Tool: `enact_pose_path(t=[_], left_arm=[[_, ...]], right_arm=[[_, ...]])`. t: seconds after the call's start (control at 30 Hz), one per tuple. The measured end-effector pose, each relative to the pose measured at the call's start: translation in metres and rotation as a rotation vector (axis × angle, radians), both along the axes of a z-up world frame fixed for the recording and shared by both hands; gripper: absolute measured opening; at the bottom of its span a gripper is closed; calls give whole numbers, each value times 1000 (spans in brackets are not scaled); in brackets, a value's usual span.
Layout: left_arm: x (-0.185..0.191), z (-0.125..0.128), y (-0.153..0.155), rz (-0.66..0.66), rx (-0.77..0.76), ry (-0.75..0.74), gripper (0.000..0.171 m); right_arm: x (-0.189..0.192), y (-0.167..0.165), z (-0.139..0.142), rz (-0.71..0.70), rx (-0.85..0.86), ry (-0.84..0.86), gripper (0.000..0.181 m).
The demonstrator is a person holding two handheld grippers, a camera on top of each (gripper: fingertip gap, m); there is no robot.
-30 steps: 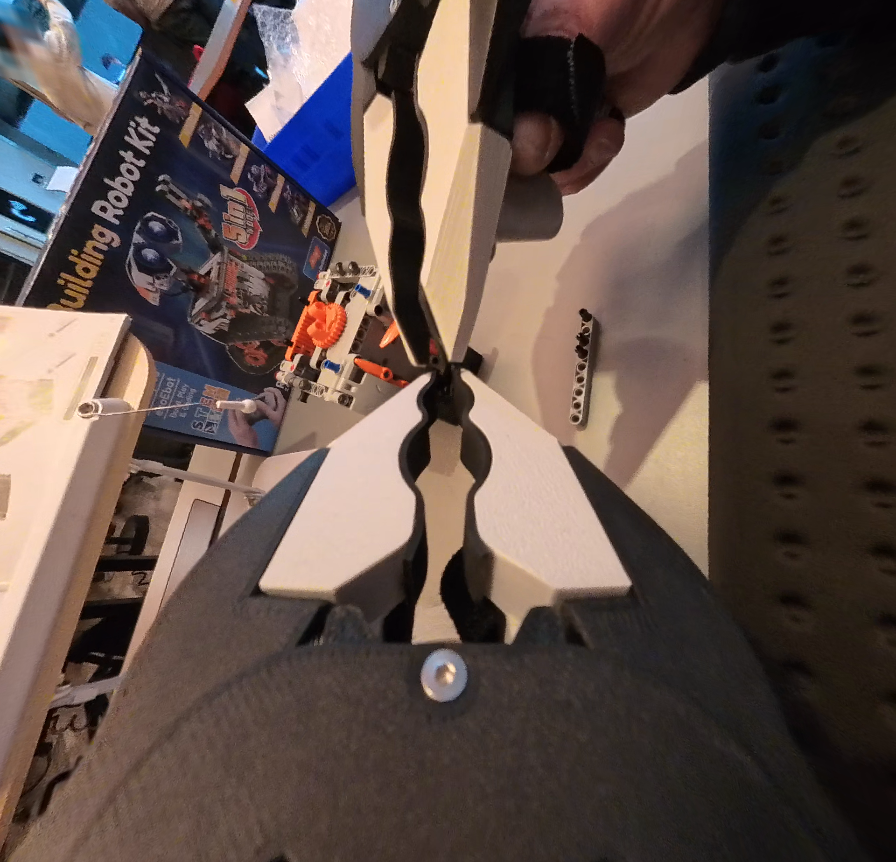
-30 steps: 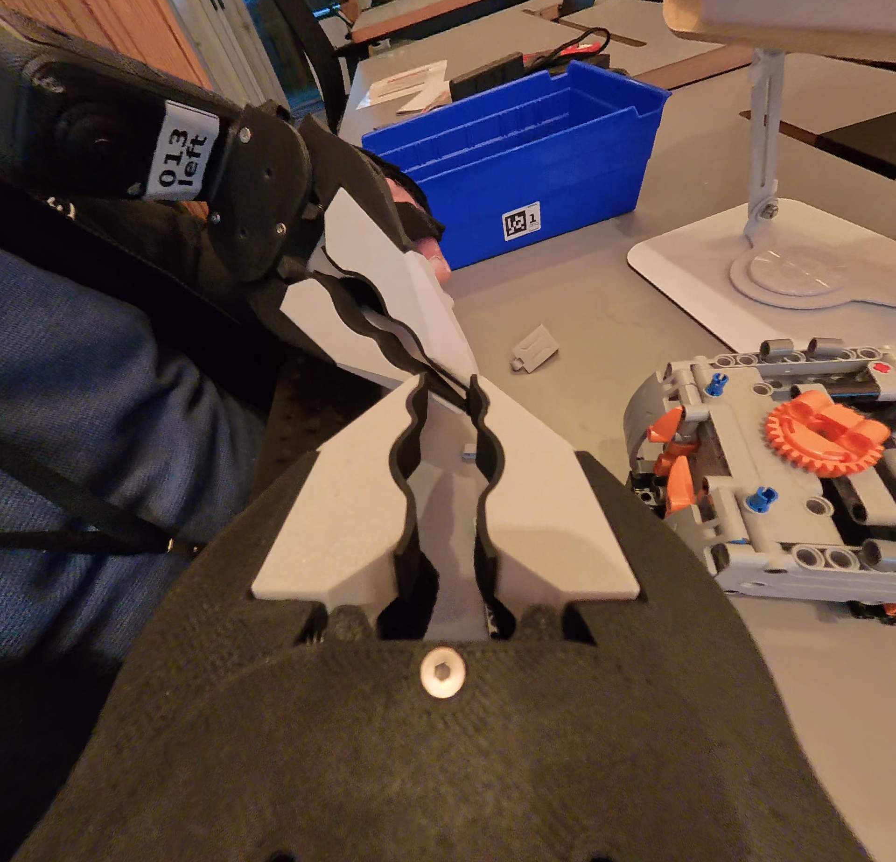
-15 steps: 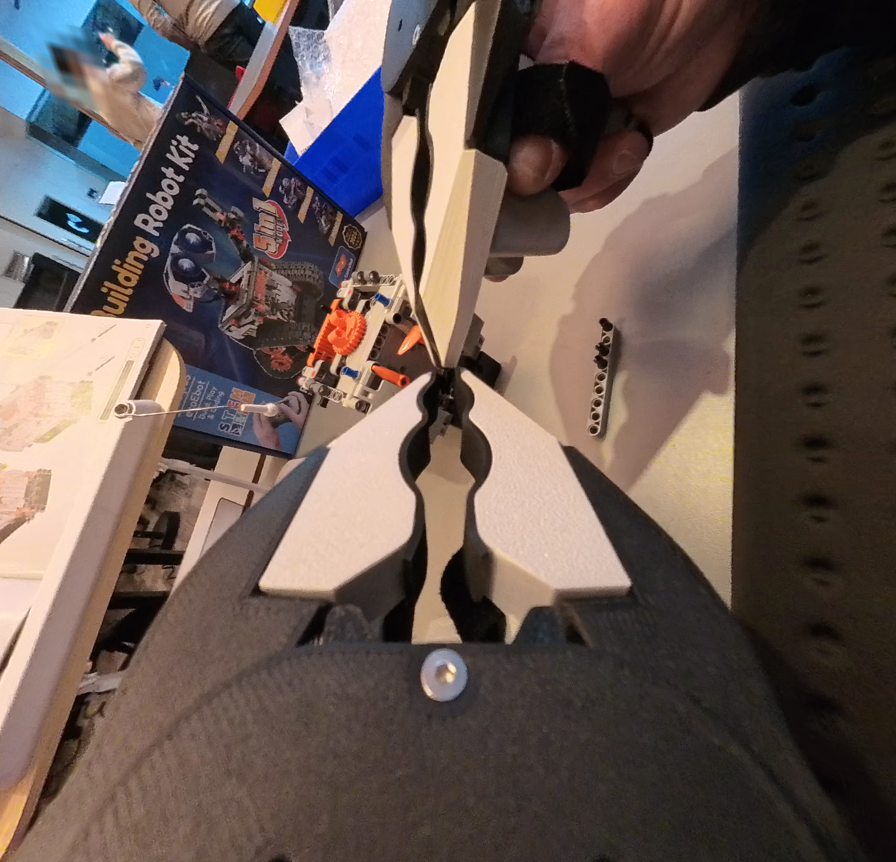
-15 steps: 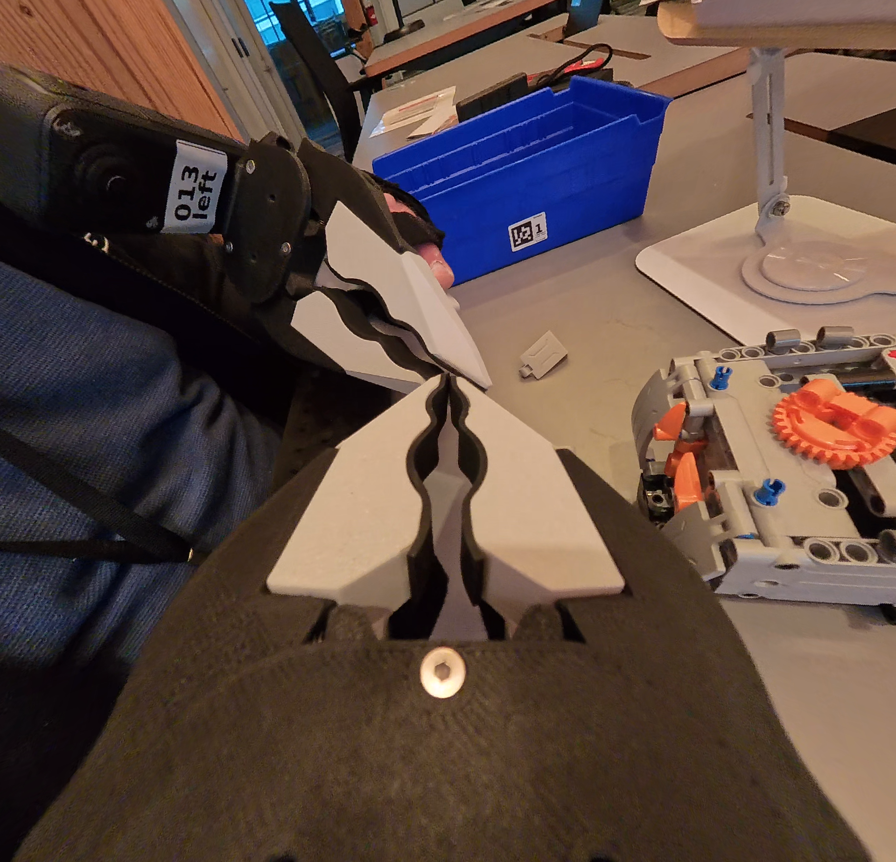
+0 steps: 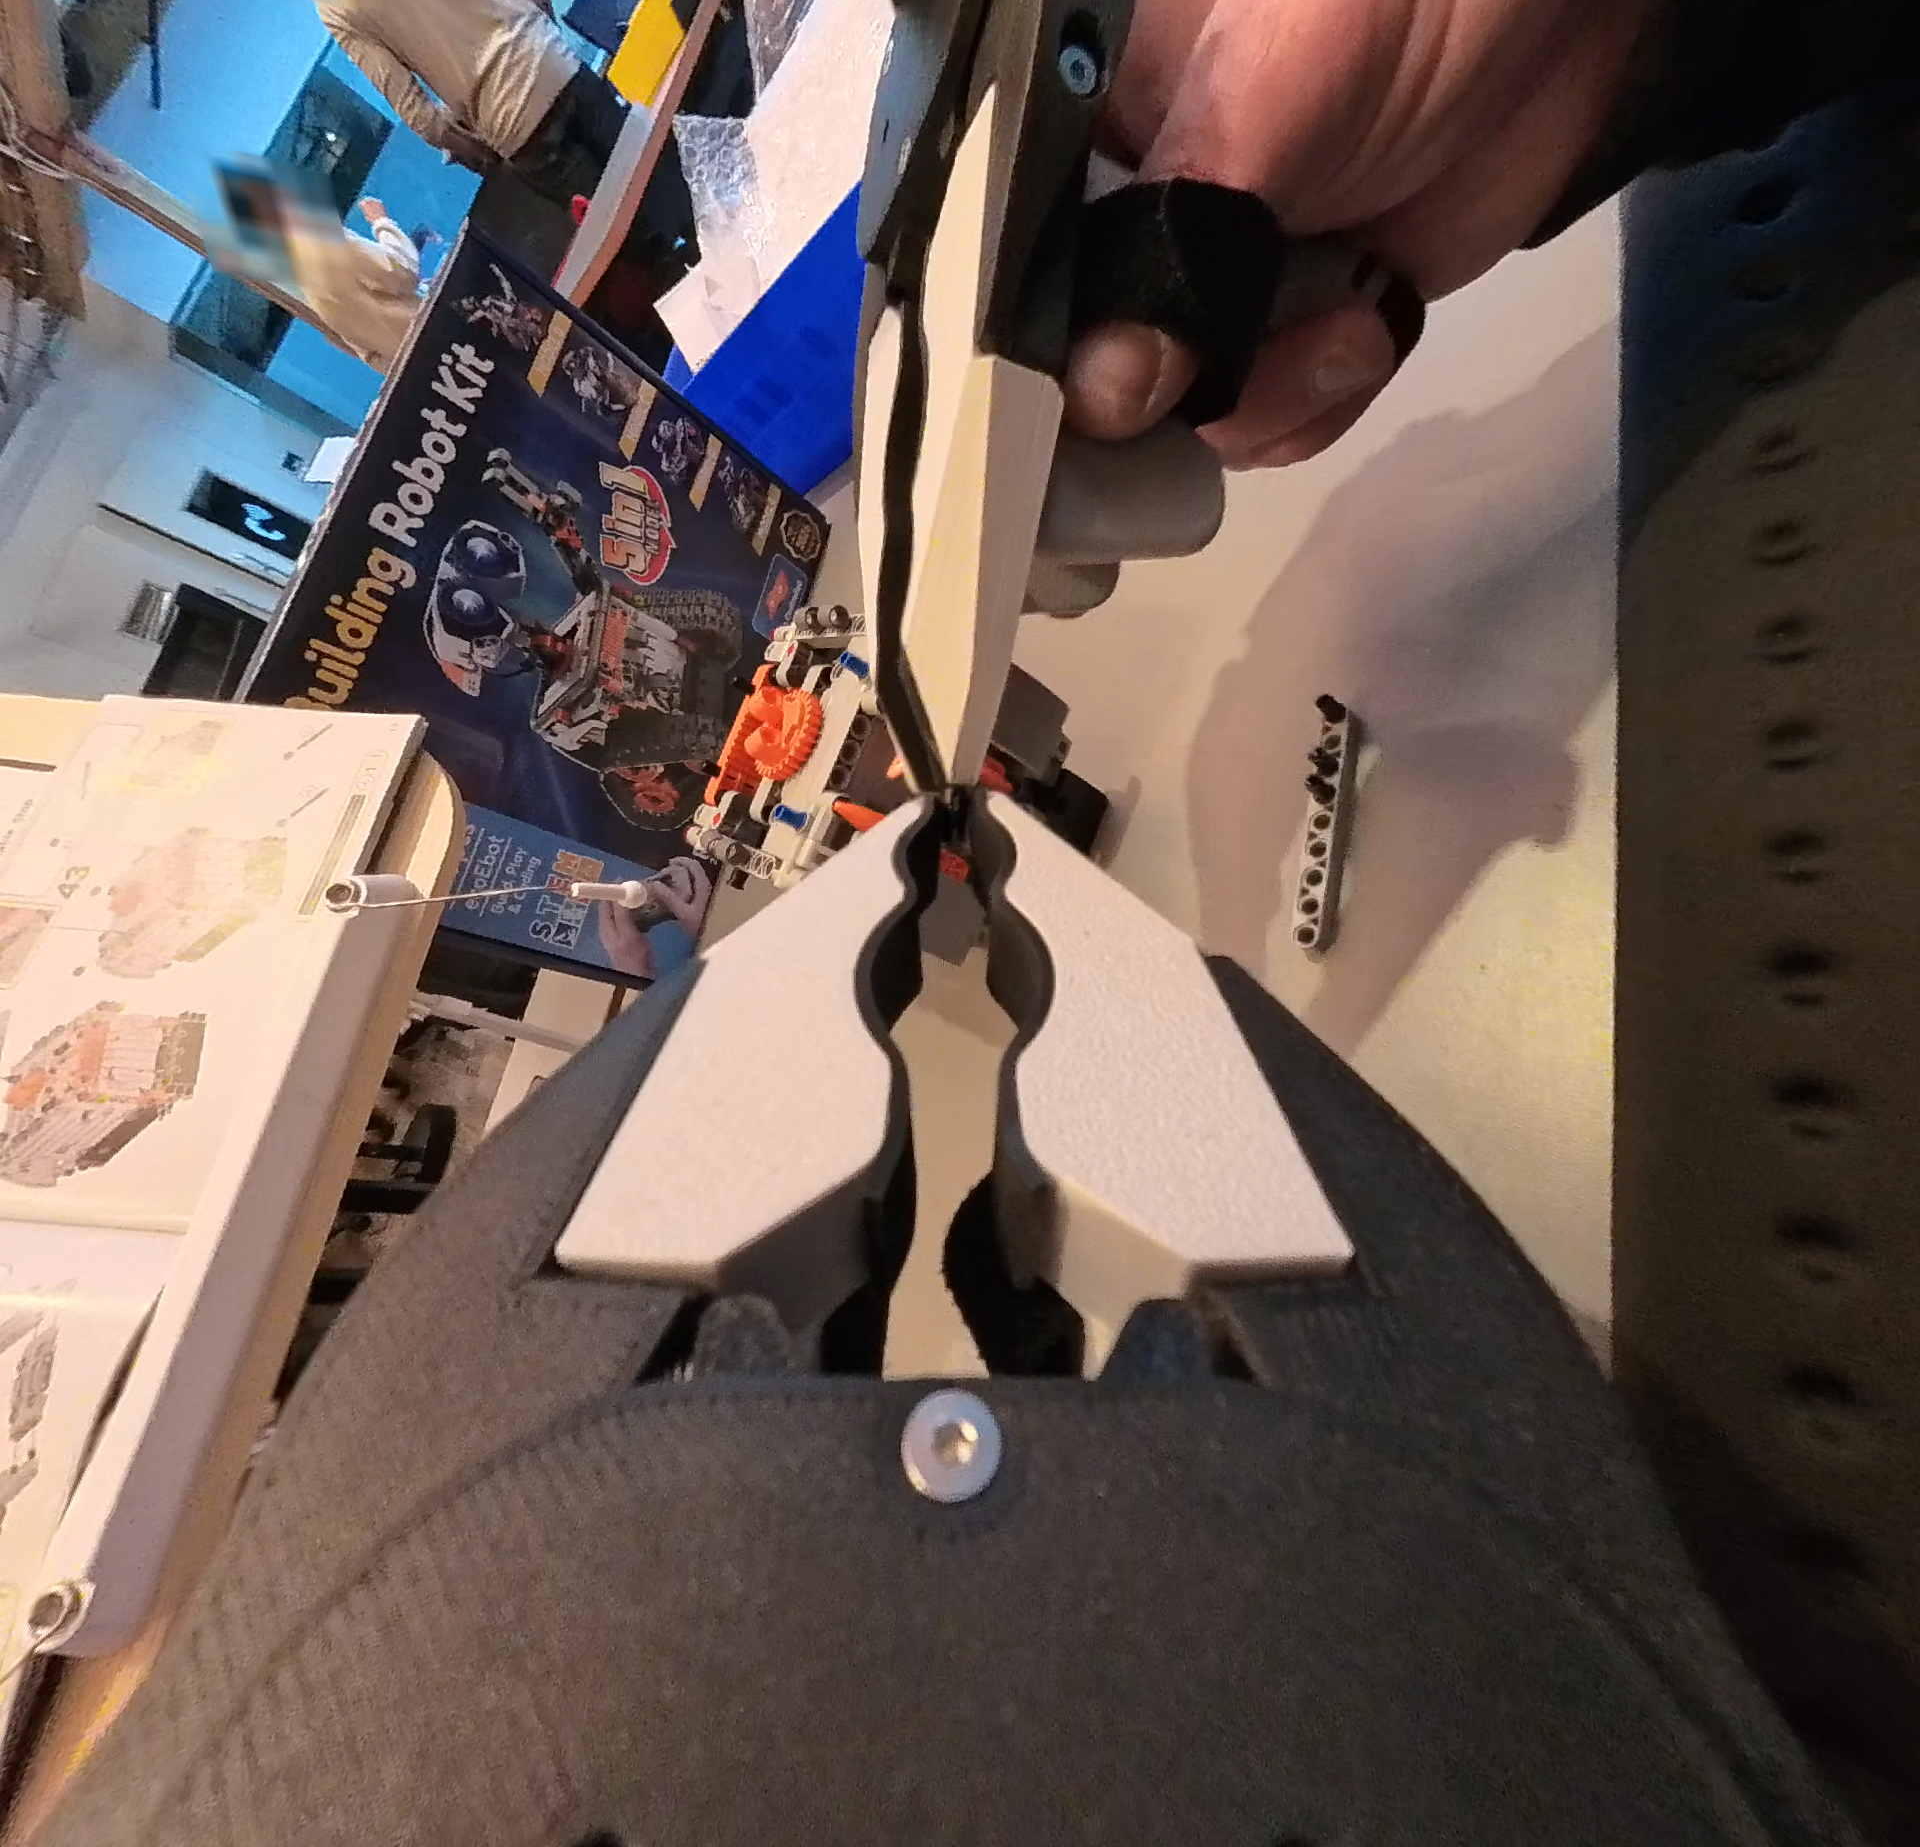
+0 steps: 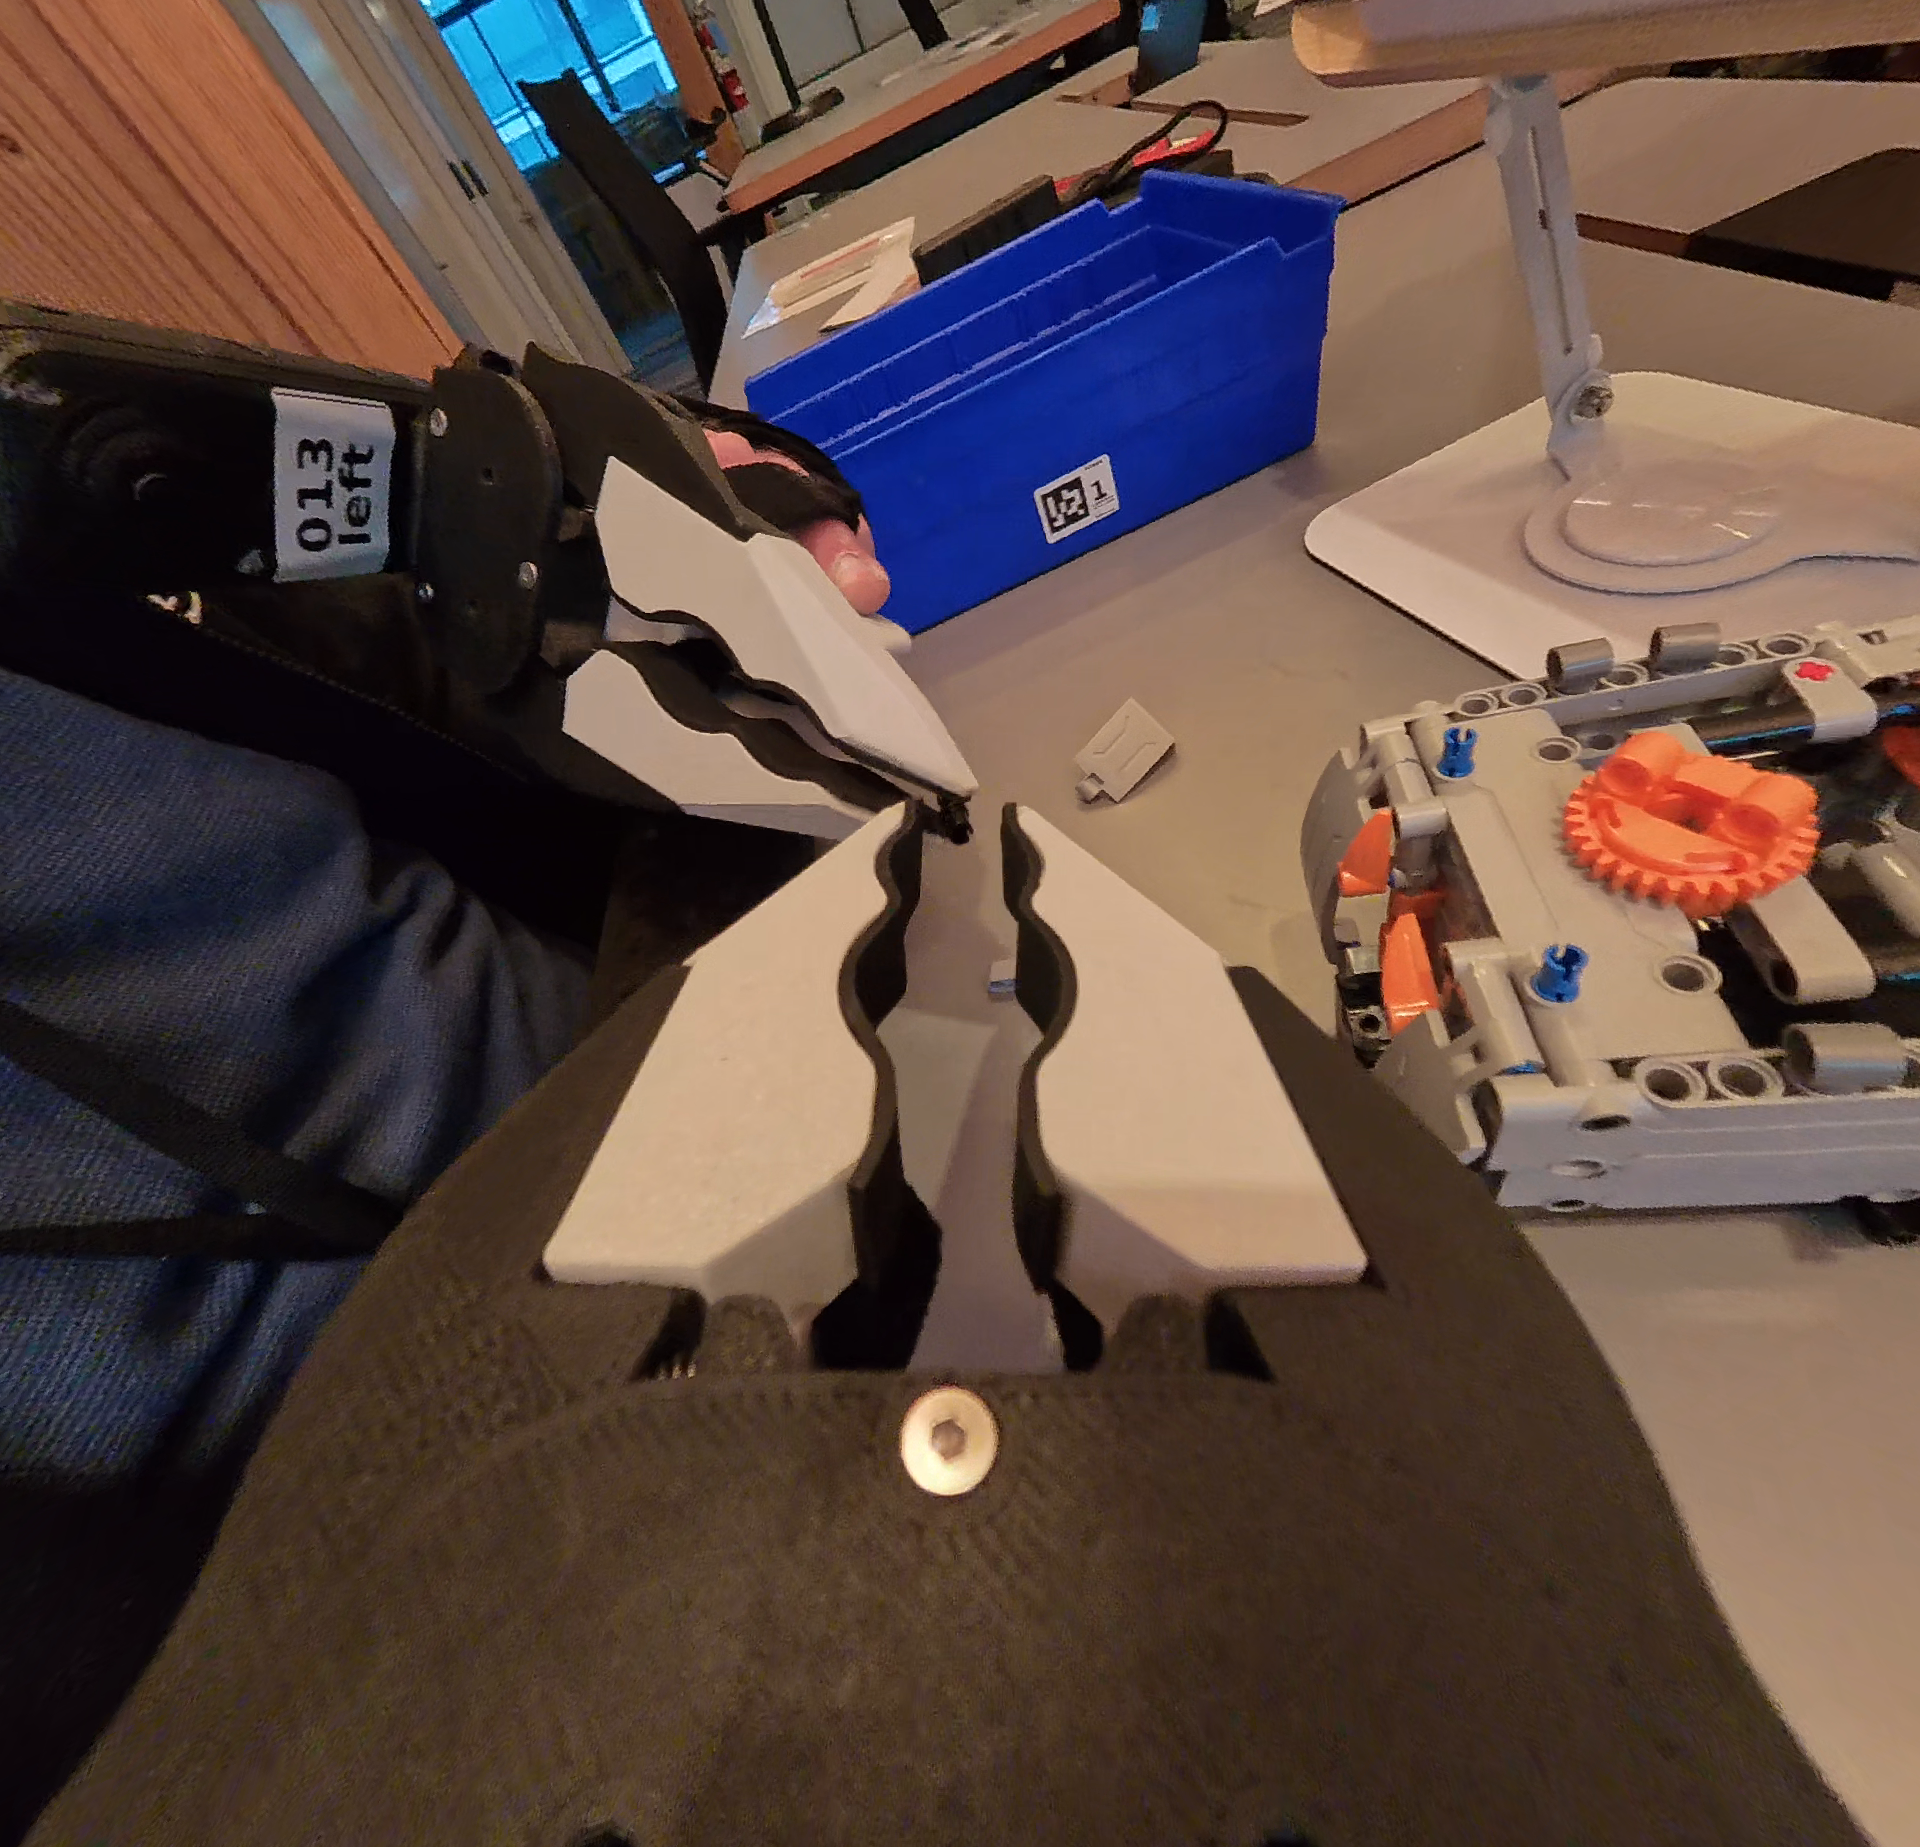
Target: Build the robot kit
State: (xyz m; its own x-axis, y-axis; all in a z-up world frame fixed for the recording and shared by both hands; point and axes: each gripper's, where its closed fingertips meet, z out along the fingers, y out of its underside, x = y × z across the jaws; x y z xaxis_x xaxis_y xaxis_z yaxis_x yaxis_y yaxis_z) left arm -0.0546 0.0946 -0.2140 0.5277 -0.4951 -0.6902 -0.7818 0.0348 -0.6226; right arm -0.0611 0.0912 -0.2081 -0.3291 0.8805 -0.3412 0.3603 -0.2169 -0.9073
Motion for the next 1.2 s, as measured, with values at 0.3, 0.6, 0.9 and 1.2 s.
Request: enact_pose_path(t=[0.3,0.6,0.9,1.2], left_arm=[[3,3,-1,-17,23,1,3],[4,-12,1,-69,-92,-100,7],[1,-77,-11,-79,-499,-141,15],[12,-108,-19,-119,-719,-205,16]], right_arm=[[3,-4,3,46,-71,15,2],[7,-1,-5,36,26,-25,1],[17,2,-35,51,320,-177,1],[30,-6,-93,186,645,-432,1]])
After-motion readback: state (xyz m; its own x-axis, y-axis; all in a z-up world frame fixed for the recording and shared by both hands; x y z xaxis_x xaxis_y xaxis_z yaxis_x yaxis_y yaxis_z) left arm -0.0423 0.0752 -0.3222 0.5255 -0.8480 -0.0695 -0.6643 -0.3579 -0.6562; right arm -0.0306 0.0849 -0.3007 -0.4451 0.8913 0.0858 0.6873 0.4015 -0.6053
